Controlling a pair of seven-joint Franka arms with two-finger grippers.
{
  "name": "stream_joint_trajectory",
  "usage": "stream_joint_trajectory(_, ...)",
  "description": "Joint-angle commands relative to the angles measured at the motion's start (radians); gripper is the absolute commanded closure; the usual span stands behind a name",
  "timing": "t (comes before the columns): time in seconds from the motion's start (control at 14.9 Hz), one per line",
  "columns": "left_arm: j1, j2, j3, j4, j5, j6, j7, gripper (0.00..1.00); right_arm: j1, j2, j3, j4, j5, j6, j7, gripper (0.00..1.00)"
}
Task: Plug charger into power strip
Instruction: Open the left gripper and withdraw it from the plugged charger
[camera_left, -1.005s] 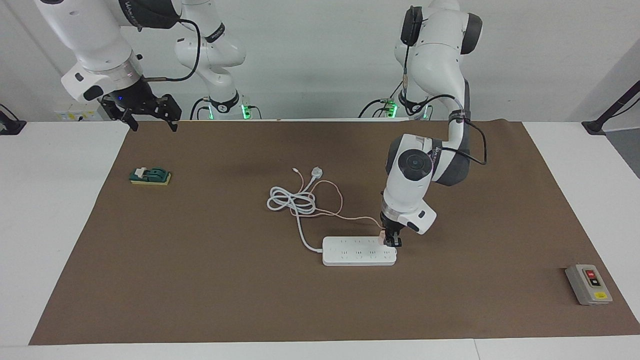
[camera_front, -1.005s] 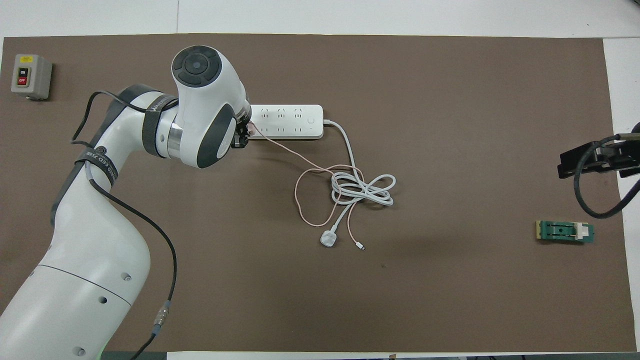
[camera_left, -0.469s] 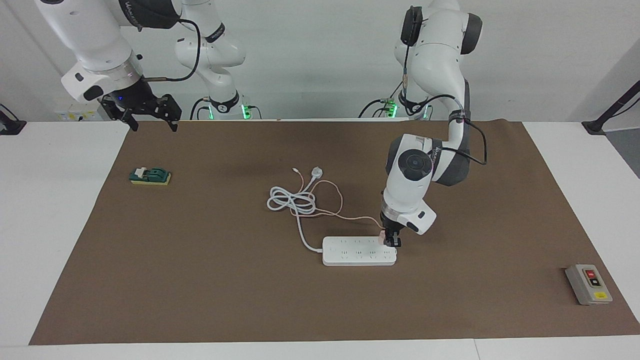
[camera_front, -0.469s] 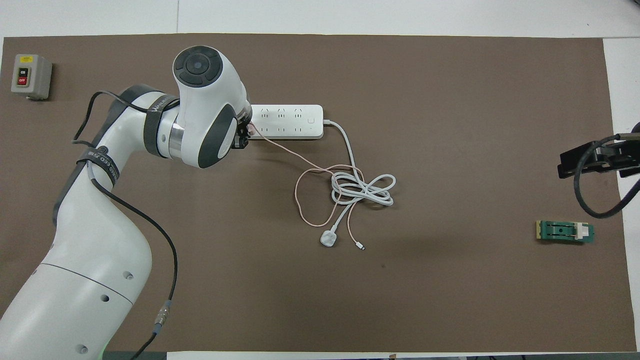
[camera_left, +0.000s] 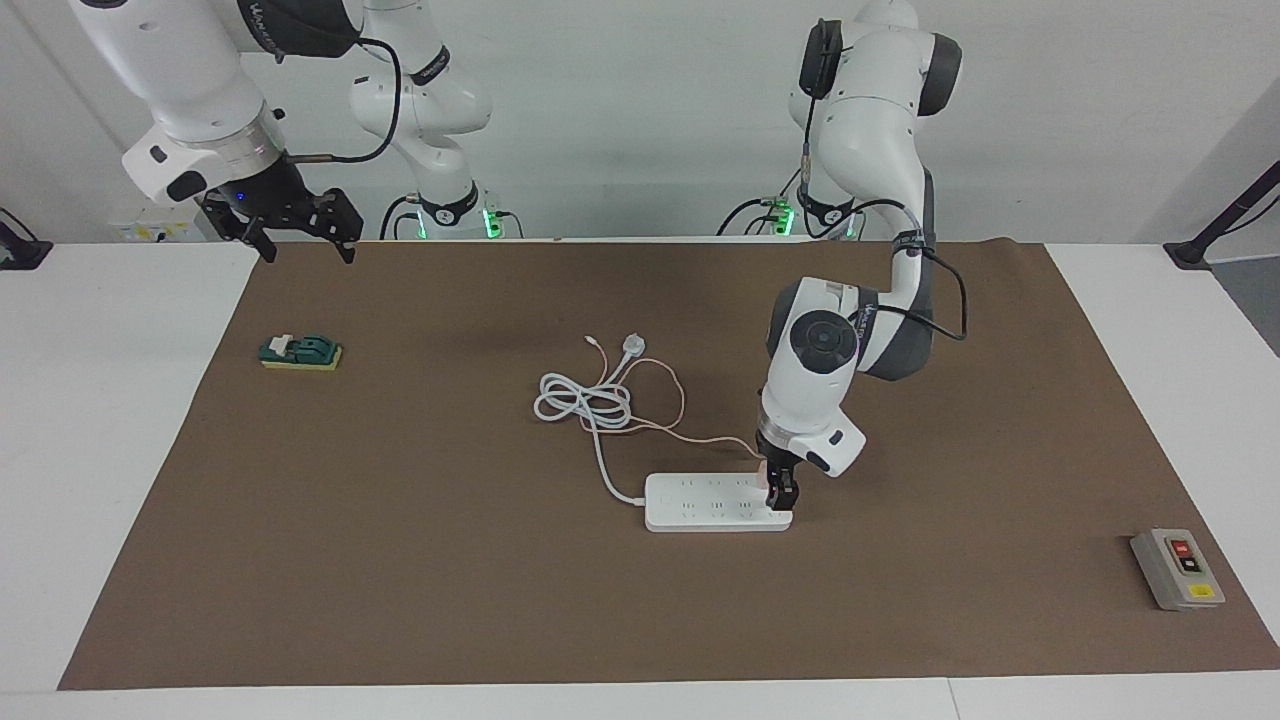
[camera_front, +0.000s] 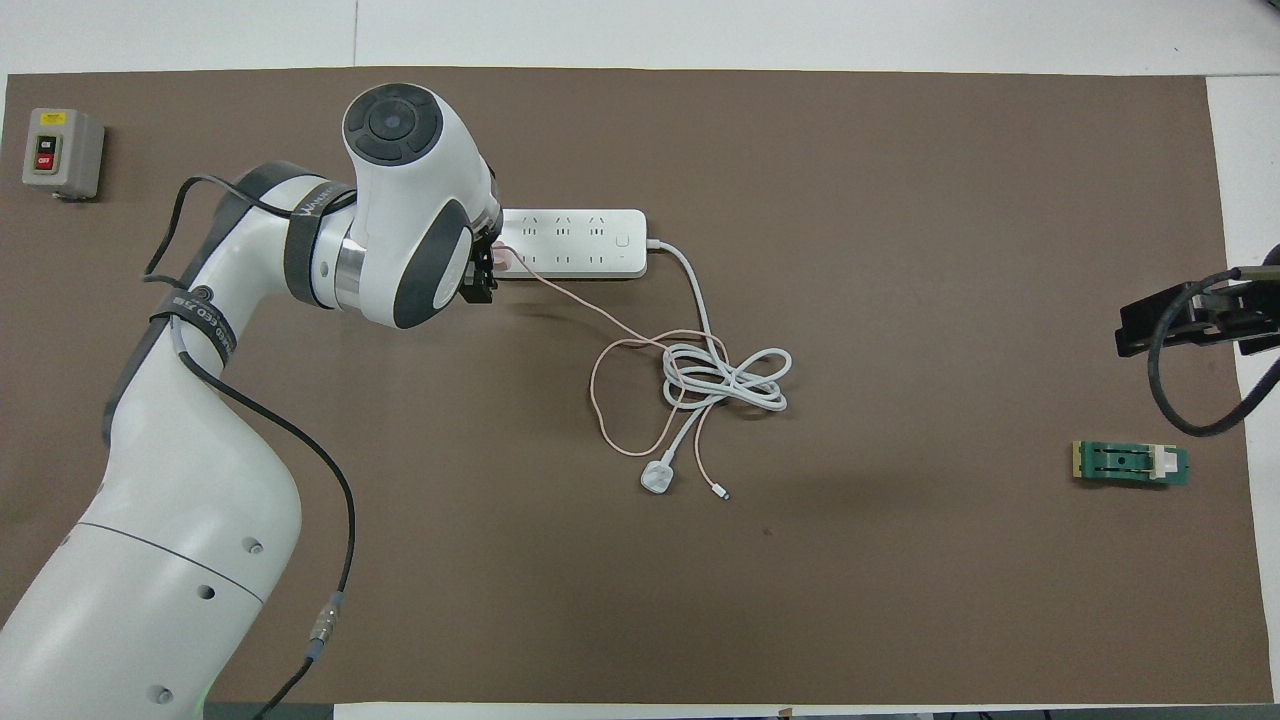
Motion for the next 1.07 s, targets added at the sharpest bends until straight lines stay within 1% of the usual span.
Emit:
stream_joint_trajectory(0.0,0.010,-0.061,0.000,-0.007,-0.016,-0.058,0.047,0.00,-0.020,-0.019,0.009,-0.021,0.015,0.019,-0.019,0.00)
stream_joint_trajectory(0.2,0.033,-0.124,-0.002,-0.009,-0.022,-0.116,0.111,0.00,-0.020,-0.022,0.009,-0.024,0.015,0.017,-0.020,0.00)
stream_joint_trajectory(0.34,0.044,-0.175,-0.002,-0.010,-0.025,-0.153,0.188,0.00,-0.020,-0.022,0.009,-0.023,0.015,0.019,-0.020,0.00)
stream_joint_trajectory(0.4,0.061,-0.188,-0.002,-0.007,-0.031,-0.179,0.246,0.00,-0.018,-0.022,0.009,-0.024,0.015,0.019,-0.017,0.00)
stream_joint_trajectory(0.67,0.111,-0.273,0.012,-0.007,-0.032,-0.272,0.553,0.00,-0.018,-0.022,0.009,-0.023,0.015,0.019,-0.019,0.00)
stream_joint_trajectory(1.01,0.209,-0.340,0.012,-0.012,-0.025,-0.340,0.938,0.00,-0.018,-0.022,0.009,-0.023,0.015,0.019,-0.019,0.00)
